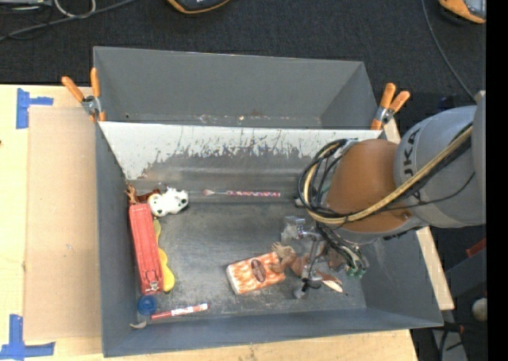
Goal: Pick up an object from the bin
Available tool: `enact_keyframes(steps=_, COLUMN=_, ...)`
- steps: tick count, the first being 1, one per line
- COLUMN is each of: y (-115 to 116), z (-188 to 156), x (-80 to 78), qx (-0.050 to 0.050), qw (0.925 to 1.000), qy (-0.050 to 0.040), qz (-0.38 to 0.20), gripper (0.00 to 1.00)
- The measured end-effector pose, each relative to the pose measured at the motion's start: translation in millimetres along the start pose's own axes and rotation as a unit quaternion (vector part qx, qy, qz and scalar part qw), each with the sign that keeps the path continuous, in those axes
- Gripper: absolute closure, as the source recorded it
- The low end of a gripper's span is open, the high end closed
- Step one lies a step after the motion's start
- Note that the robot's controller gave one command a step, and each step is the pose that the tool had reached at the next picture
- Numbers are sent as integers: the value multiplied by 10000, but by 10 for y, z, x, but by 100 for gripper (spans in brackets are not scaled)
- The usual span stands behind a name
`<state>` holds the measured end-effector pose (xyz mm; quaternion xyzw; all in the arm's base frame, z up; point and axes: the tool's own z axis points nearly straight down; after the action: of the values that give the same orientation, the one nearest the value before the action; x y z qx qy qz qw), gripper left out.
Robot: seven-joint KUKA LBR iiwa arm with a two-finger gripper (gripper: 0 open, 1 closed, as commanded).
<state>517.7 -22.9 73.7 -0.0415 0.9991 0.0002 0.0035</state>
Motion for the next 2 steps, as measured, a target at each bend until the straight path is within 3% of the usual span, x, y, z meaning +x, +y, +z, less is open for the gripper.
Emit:
enact_keyframes(steps=1, y=635, z=37, x=-183, qx=-6, qw=10000, qy=26, qz=80, gripper=100)
enact_keyframes(steps=2, y=635, z=37, x=-183, qx=-6, qw=10000, qy=26, qz=74, gripper=100)
